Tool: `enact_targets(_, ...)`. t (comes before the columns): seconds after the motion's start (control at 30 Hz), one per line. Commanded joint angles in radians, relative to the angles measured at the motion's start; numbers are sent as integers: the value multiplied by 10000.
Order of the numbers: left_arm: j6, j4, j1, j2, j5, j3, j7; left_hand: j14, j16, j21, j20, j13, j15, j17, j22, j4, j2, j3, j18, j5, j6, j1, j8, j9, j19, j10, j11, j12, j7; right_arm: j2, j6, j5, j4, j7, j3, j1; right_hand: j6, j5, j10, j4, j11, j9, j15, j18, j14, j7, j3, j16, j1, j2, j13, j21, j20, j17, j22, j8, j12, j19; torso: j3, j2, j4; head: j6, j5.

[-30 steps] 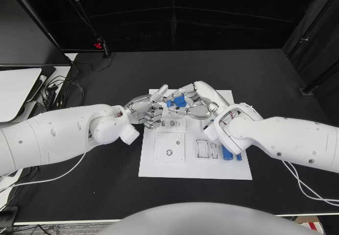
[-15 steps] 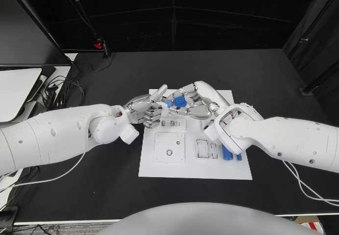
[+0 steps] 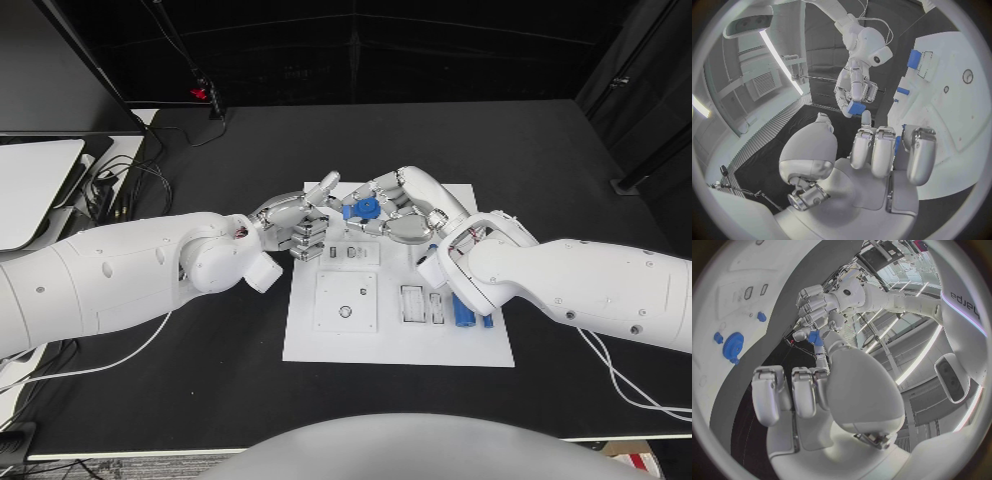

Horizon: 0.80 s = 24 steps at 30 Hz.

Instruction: Assemble the parts on the task board

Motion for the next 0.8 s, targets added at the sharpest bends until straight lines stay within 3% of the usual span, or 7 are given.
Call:
enact_targets(0.03,-152,2,15,3,72,10,-39,1068,8,31,-62,2634,-75,2634,2634,3,85,-72,-65,-61,-33,4,23,9,1023,1080,-66,35,61,1,-99,3,7,0,4,7,383,38,1076,-8,68,31,86,-73,1057,85,29,25,-11,73,2632,34,77,2634,2634,17,25,1074,-5,2,1,-5,3)
enact_targets(0.27,-83,-12,14,59,72,10,-32,1068,8,31,-56,2634,-45,2634,2634,2,157,-200,-65,-62,-512,65,-236,-71,1023,1080,-11,35,135,43,-97,3,5,43,5,0,383,38,1076,-8,68,31,86,-73,1057,85,29,25,-11,73,2632,34,77,2634,2634,17,25,1074,-6,6,3,-4,3)
enact_targets(0.37,72,-9,13,86,72,10,16,1068,8,31,-31,2634,-3,2634,2634,3,183,-273,-65,-61,-791,91,-509,-227,1023,1080,39,35,202,70,-75,3,-4,40,5,-3,383,38,1076,-8,68,31,86,-73,1057,85,29,25,-11,73,2632,34,77,2634,2634,17,25,1074,-6,7,4,-5,0)
enact_targets(0.8,585,3,10,113,73,10,136,1068,8,31,29,2634,66,2634,2634,4,212,-381,-65,-62,-717,94,-787,-463,1023,1080,114,35,267,121,17,-5,-79,-43,5,-21,385,46,1076,-7,70,29,89,-73,1057,86,27,25,-14,80,2632,34,79,2634,2634,7,25,1074,-2,3,4,-7,-2)
